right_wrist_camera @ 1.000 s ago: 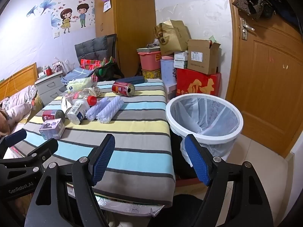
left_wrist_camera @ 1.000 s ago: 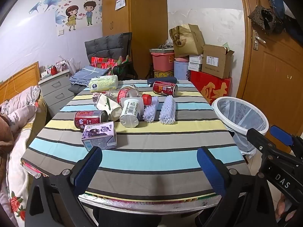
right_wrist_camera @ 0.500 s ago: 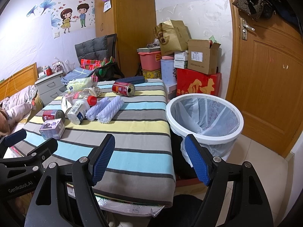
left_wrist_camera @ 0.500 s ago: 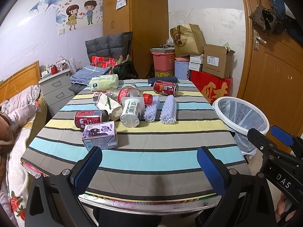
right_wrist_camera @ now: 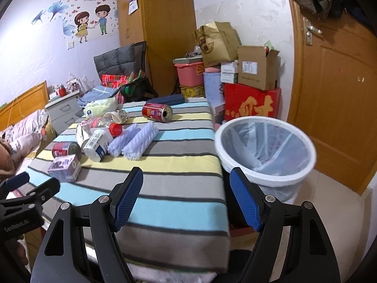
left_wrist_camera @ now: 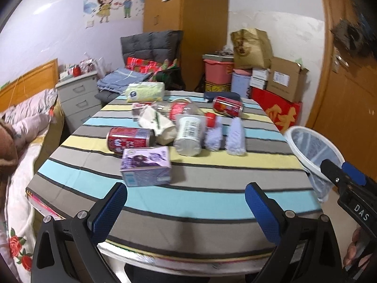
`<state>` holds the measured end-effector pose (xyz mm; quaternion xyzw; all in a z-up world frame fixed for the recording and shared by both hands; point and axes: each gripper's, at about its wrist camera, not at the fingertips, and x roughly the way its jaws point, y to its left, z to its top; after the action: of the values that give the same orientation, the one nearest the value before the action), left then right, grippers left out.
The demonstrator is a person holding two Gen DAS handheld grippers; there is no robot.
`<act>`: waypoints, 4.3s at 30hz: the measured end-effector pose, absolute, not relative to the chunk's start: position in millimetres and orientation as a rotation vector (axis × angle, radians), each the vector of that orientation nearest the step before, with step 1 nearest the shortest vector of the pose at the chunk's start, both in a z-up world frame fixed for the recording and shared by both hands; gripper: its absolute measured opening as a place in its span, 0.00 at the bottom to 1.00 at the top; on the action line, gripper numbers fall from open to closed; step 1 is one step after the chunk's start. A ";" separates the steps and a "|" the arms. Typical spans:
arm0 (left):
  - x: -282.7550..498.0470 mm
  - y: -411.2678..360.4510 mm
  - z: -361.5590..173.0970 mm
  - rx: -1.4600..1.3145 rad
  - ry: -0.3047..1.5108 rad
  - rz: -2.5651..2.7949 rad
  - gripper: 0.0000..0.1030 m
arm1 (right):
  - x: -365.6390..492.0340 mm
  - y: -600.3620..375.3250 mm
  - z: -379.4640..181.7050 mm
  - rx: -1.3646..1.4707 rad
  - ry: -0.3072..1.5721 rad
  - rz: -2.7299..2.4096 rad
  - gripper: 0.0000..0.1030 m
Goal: Collect trash
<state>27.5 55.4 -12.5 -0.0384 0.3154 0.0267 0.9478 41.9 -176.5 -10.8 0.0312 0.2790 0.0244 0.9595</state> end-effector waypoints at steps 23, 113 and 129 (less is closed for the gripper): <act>106.0 132.5 -39.4 -0.180 0.784 0.086 0.99 | 143.1 -135.6 -28.9 0.076 0.746 0.157 0.75; 188.7 -203.3 15.4 0.099 0.721 -0.540 0.75 | 120.5 -337.5 -12.2 0.203 0.697 -0.063 0.09; 216.2 -216.6 -7.8 0.099 0.770 -0.551 0.76 | 139.6 -353.6 -33.6 0.185 0.789 -0.082 0.18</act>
<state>216.2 -216.6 -7.8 0.0476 0.3705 -0.2651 0.8889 139.6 -353.6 -33.6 0.0901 0.3838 -0.0398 0.9181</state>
